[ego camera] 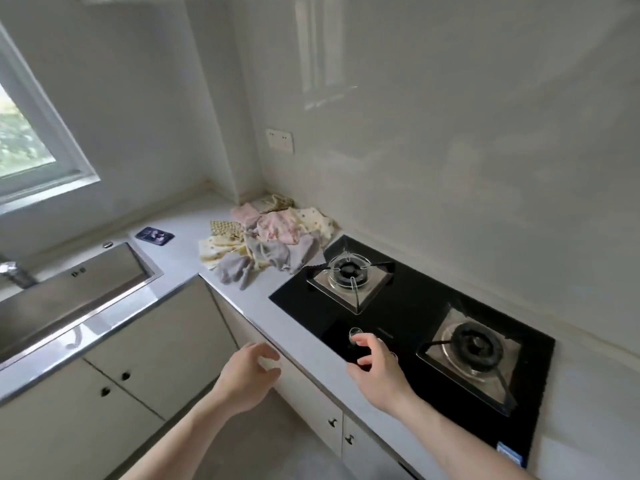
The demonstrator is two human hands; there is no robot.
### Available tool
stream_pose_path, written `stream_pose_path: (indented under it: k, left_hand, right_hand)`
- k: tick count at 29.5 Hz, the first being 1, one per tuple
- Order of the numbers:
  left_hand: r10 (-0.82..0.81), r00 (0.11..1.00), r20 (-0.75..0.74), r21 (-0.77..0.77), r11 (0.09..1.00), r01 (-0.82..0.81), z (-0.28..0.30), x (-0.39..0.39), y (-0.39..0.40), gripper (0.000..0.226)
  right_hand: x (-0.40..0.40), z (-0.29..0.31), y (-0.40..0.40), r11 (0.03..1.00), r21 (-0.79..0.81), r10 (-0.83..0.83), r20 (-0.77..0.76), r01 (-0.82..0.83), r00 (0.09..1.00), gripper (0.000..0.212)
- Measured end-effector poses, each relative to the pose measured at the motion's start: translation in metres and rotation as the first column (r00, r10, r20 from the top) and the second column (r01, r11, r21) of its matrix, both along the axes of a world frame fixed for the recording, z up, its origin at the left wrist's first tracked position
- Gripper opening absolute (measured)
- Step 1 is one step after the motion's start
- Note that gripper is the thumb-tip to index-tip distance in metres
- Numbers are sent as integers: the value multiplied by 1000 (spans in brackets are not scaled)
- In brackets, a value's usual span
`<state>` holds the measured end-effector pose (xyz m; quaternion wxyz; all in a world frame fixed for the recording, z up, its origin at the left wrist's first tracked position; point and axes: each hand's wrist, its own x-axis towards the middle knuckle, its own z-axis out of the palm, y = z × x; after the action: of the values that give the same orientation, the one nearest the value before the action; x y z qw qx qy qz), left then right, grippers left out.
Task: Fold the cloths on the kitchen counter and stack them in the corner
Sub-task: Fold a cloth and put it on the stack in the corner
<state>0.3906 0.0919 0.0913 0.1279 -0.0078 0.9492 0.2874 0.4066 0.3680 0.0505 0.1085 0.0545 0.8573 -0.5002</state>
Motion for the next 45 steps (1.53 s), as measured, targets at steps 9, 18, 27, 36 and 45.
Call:
stream_pose_path:
  k: [9, 18, 27, 36, 45]
  left_hand:
    - [156, 987, -49, 2, 988, -156, 3, -60, -78, 19]
    - [214, 975, -65, 11, 977, -213, -1, -122, -136, 15]
    - [2, 1000, -24, -32, 999, -2, -26, -263, -186, 21]
    - [-190, 977, 99, -108, 974, 200, -116, -388, -237, 25]
    - [-46, 967, -249, -109, 994, 20, -231, -456, -248, 77]
  right_hand:
    - [-107, 2, -69, 969, 106, 228, -20, -225, 973, 51]
    - [-192, 6, -134, 939, 151, 321, -67, -308, 945, 52]
    - [-271, -15, -178, 966, 189, 193, -73, -176, 979, 49]
    - [-334, -89, -227, 946, 310, 83, 40, -91, 996, 45]
    - [-381, -182, -229, 790, 604, 142, -16, -103, 990, 54]
